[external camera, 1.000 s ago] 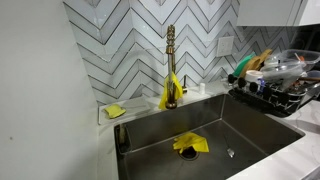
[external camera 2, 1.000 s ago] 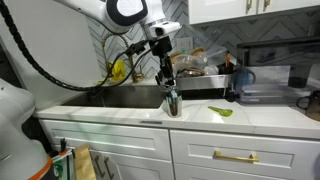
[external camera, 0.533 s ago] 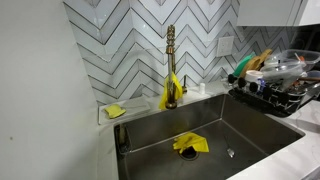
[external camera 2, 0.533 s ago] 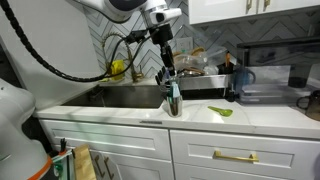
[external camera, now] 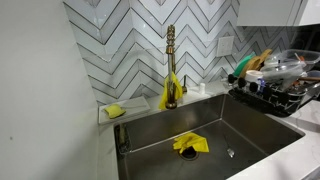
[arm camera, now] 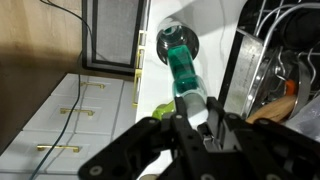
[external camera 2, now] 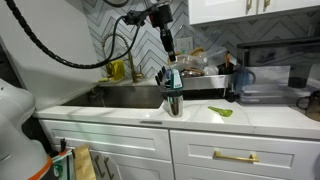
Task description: Pick up the container with a white lid from the silver cup and put it on the kitchen counter
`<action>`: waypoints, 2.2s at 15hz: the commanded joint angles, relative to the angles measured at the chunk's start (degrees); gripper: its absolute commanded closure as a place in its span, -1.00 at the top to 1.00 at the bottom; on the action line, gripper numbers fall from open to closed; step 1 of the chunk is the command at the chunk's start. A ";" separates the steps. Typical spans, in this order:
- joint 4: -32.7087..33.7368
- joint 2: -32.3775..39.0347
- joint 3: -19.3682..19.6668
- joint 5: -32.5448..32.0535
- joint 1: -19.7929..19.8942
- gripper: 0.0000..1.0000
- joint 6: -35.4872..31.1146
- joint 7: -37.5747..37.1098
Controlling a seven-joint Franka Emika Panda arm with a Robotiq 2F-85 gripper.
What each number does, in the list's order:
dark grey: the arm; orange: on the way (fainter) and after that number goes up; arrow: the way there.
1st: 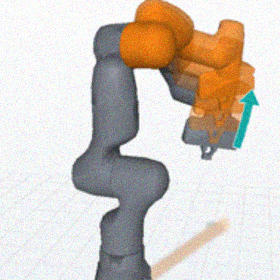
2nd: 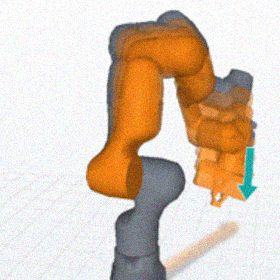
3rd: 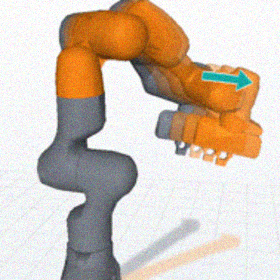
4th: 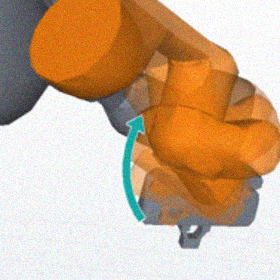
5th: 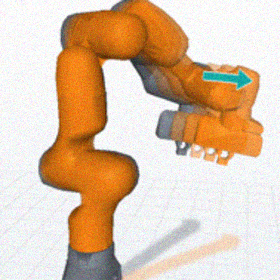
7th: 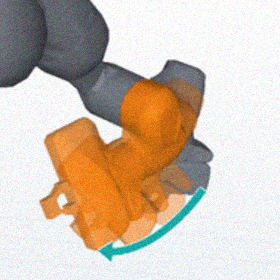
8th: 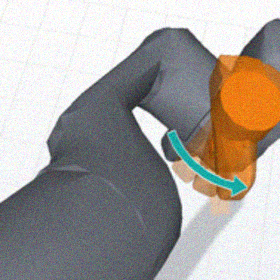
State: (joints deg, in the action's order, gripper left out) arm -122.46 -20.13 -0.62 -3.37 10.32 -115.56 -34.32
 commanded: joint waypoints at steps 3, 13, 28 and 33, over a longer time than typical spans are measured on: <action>0.94 0.24 1.88 -5.75 2.49 -0.87 0.40 -0.15; -2.59 4.25 5.02 -2.88 3.08 -0.87 -7.37 -3.08; -9.35 8.12 5.24 2.61 1.99 -0.87 -19.22 -4.91; -9.40 9.07 5.33 3.34 1.90 0.03 -20.17 -4.89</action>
State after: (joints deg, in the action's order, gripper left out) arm -131.05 -10.98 4.07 -1.20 12.90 -134.44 -38.97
